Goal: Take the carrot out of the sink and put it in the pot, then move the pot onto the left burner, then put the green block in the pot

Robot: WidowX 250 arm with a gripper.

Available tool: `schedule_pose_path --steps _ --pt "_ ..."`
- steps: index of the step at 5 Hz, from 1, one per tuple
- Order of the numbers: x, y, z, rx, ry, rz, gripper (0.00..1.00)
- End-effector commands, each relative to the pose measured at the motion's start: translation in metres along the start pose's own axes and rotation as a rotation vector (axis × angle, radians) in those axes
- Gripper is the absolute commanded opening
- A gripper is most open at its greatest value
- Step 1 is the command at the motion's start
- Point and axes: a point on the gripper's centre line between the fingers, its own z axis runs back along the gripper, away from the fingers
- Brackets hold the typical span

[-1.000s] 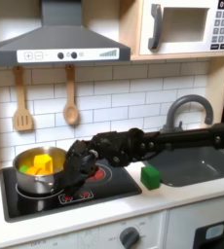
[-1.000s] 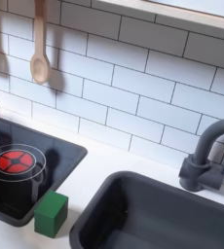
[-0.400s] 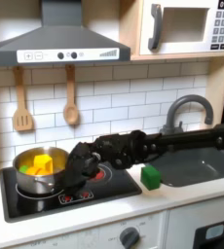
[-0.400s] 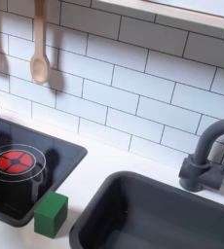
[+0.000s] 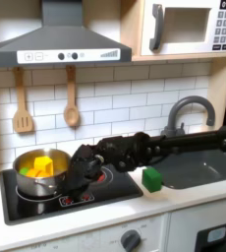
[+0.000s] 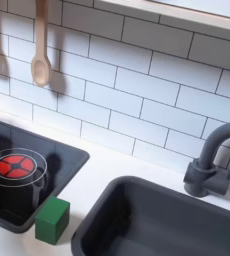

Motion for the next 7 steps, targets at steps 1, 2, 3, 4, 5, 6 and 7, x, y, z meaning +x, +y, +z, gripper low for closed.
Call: schedule_pose_path --steps 1,2,3,4,5,6,7 --pt "0.012 -0.01 0.025 -0.042 -0.07 -0.009 0.0" --pt "0.009 -0.009 0.035 -0.069 -0.074 0.01 0.0" --pt "0.015 -0.016 0.05 -0.095 -0.115 0.004 0.0" --pt "0.017 -0.031 0.061 -0.142 -0.132 -0.02 0.0" --pt "0.006 -0.053 0.065 -0.192 -0.109 -0.056 0.0" --pt "-0.011 -0.083 0.07 -0.244 -0.081 -0.104 0.0" --pt "-0.018 -0.109 0.08 -0.29 -0.076 -0.101 0.0"
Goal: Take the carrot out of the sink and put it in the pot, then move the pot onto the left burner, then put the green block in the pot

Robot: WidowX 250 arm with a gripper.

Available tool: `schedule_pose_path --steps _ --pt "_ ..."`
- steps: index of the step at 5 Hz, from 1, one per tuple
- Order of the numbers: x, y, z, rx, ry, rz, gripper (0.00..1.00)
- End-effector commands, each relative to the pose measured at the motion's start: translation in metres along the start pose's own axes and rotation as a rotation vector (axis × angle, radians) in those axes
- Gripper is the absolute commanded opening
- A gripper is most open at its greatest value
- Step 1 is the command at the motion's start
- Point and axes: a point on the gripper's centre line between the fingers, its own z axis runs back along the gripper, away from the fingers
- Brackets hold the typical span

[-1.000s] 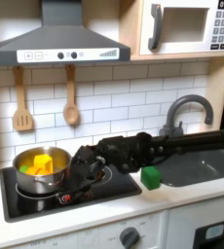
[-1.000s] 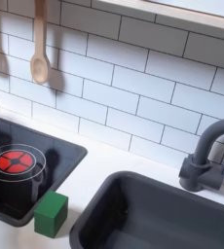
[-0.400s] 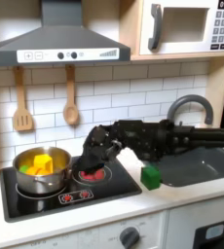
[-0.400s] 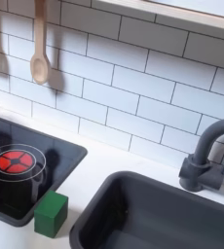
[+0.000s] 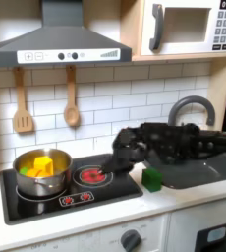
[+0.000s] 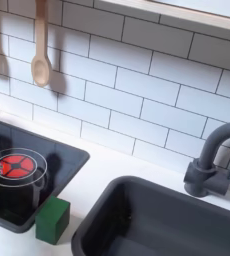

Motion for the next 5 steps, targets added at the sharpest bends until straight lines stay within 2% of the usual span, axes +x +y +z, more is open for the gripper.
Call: schedule_pose_path --steps 1,2,3,4,5 --pt "-0.01 -0.055 0.0 -0.081 0.033 -0.015 0.17" --pt "-0.01 -0.073 0.004 -0.108 0.01 -0.018 1.0" --pt "-0.006 -0.088 0.012 -0.138 -0.008 -0.001 1.0" --pt "0.009 -0.099 0.016 -0.142 -0.044 0.012 1.0" --pt "0.021 -0.104 0.01 -0.114 -0.042 0.05 1.0"
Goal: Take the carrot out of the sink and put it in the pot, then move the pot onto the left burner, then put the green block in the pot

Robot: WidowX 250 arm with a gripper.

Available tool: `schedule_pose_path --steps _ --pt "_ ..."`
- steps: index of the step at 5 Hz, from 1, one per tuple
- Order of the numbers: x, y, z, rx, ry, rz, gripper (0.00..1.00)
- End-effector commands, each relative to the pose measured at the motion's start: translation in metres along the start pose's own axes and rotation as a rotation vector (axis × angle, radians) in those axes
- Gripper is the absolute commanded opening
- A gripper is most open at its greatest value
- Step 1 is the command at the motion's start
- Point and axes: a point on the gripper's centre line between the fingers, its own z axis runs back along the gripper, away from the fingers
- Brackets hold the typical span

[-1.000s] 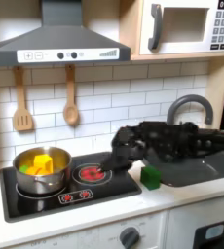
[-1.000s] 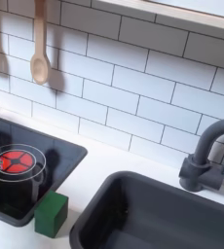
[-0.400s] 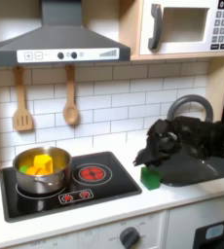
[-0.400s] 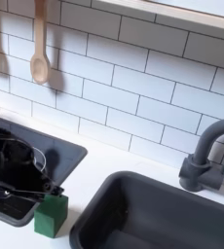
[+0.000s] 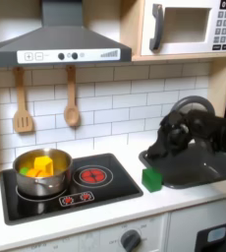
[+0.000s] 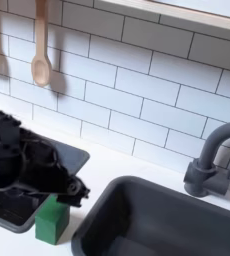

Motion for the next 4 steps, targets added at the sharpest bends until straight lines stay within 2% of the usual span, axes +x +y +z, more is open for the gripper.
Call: schedule_pose_path --steps 1,2,3,4 --pt "0.021 0.0 -0.016 0.068 0.046 0.045 1.0" --pt "0.018 0.007 -0.029 0.106 0.11 0.032 1.0" --pt "0.014 0.004 -0.035 0.109 0.193 0.022 1.0" --pt "0.01 0.002 -0.039 0.09 0.242 0.01 1.0"
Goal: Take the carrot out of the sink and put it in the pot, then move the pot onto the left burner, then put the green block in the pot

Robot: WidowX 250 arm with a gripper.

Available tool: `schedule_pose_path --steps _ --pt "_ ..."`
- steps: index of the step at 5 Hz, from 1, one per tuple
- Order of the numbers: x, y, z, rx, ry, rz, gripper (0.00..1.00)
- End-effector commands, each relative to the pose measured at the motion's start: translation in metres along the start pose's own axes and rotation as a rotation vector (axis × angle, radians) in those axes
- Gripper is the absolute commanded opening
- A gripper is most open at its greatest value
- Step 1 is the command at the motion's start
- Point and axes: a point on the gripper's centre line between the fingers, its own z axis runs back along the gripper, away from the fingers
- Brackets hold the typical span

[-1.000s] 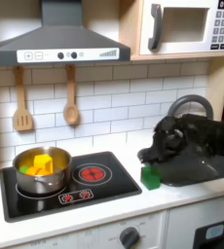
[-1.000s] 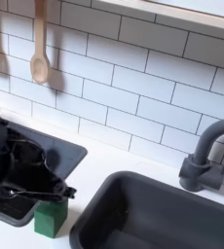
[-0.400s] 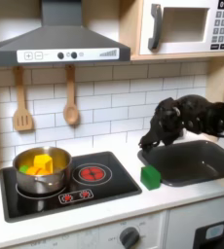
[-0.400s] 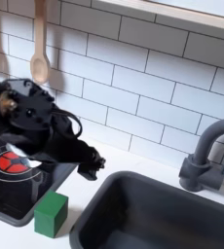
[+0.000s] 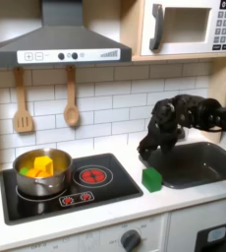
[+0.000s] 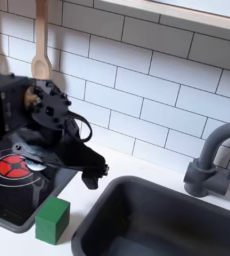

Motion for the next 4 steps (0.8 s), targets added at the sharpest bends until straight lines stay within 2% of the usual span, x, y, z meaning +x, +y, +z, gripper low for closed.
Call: schedule_pose_path --steps 1,2,3,4 --pt "-0.006 0.0 -0.01 -0.001 0.113 -0.051 1.0" --pt "-0.005 0.004 -0.013 0.009 0.144 -0.042 1.0" --pt "-0.014 0.009 -0.019 0.01 0.213 -0.05 1.0" --pt "-0.024 0.009 -0.026 0.007 0.253 -0.074 1.0"
